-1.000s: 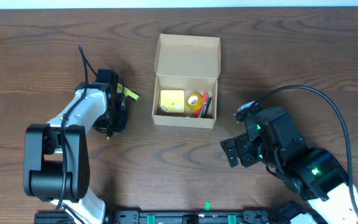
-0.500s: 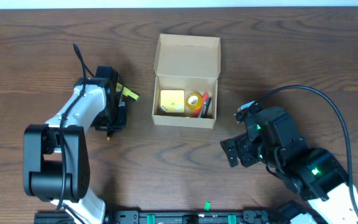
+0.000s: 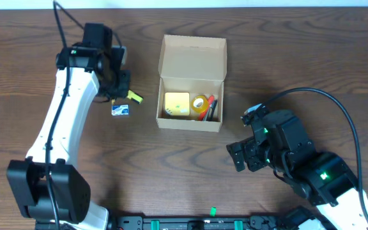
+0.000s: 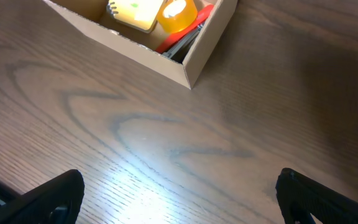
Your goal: Pack container
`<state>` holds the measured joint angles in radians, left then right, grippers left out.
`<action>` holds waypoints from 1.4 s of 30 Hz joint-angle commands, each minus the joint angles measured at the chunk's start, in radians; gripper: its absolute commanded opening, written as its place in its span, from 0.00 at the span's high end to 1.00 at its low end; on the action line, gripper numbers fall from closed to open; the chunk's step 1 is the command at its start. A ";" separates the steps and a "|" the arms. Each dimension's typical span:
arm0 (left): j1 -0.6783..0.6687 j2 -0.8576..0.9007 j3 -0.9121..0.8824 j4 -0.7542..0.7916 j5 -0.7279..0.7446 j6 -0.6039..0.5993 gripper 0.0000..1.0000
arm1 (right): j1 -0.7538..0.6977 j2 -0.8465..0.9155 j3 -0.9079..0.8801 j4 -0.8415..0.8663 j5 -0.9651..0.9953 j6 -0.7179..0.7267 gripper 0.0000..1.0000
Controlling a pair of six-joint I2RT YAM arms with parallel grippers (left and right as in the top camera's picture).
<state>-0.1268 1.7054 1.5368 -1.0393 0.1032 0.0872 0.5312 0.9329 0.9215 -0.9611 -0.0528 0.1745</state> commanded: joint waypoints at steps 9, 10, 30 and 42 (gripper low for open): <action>-0.118 0.129 0.193 0.011 0.156 0.016 0.94 | -0.009 -0.005 0.006 0.000 0.000 -0.012 0.01; -0.135 0.135 0.194 0.014 0.156 0.056 0.94 | -0.009 -0.005 0.006 0.000 0.000 -0.012 0.01; -0.306 0.191 0.186 0.054 0.082 1.082 0.94 | -0.009 -0.005 0.006 0.000 0.000 -0.012 0.01; -0.312 0.324 0.186 0.078 0.126 1.117 0.94 | -0.009 -0.005 0.006 0.000 0.000 -0.012 0.01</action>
<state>-0.4339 2.0308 1.7119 -0.9604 0.1970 1.1862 0.5312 0.9329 0.9215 -0.9607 -0.0528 0.1741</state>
